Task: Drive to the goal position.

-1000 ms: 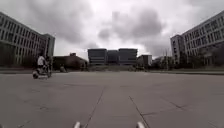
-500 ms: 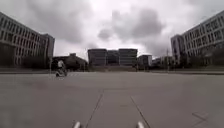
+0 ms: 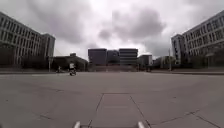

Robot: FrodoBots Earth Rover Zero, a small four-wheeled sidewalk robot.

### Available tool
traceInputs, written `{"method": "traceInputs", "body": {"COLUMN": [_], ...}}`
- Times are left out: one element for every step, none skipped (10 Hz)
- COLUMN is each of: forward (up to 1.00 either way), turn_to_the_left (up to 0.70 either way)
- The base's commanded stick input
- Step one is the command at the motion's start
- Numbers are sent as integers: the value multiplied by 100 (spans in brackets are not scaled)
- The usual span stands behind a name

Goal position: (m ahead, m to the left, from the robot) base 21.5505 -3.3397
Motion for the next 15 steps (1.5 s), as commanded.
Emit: {"method": "traceInputs", "body": {"forward": [100, 100, 100, 100, 100, 100, 100, 100, 100, 100, 100, 100, 100, 100, 100], "turn_to_the_left": [0, 0, 0, 0, 0, 0, 0, 0, 0, 0, 0, 0, 0, 0, 0]}}
